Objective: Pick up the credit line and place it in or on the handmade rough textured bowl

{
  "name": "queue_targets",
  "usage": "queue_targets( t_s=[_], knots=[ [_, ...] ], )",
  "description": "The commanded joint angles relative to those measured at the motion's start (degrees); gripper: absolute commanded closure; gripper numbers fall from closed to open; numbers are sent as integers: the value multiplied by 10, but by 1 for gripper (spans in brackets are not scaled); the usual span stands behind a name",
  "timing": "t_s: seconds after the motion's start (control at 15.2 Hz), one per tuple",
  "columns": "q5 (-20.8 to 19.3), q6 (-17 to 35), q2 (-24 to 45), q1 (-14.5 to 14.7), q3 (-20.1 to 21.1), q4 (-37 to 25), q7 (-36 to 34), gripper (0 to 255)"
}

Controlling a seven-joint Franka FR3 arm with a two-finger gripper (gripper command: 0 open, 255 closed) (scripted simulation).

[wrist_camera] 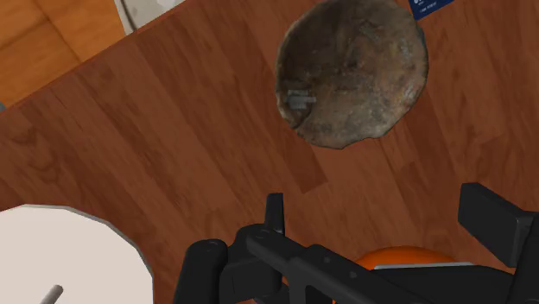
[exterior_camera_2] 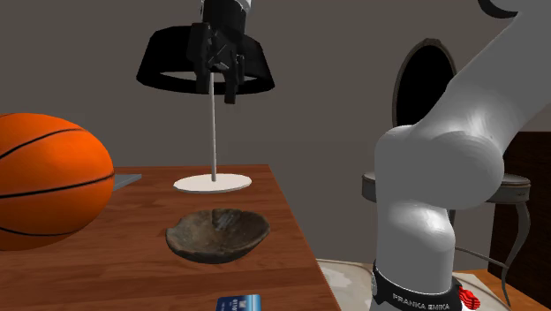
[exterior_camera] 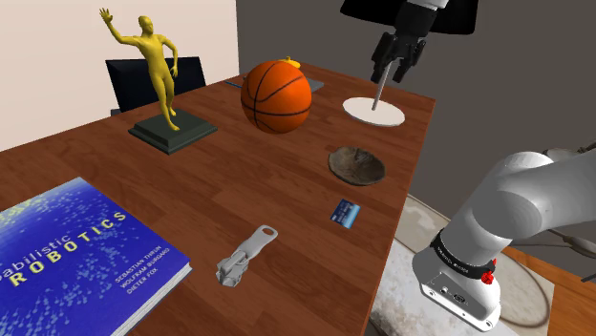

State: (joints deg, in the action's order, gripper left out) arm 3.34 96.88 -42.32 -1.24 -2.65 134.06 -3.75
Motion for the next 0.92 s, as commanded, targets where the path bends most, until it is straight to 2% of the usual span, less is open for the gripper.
queue_targets(
  t_s=[0.0,0.46,0.86],
  knots=[
    [0,0,0,0,0,0,0,0],
    [76,11,-18,-29,33,110,-162,0],
    [169,35,-32,-38,71,200,-301,0]
  ],
)
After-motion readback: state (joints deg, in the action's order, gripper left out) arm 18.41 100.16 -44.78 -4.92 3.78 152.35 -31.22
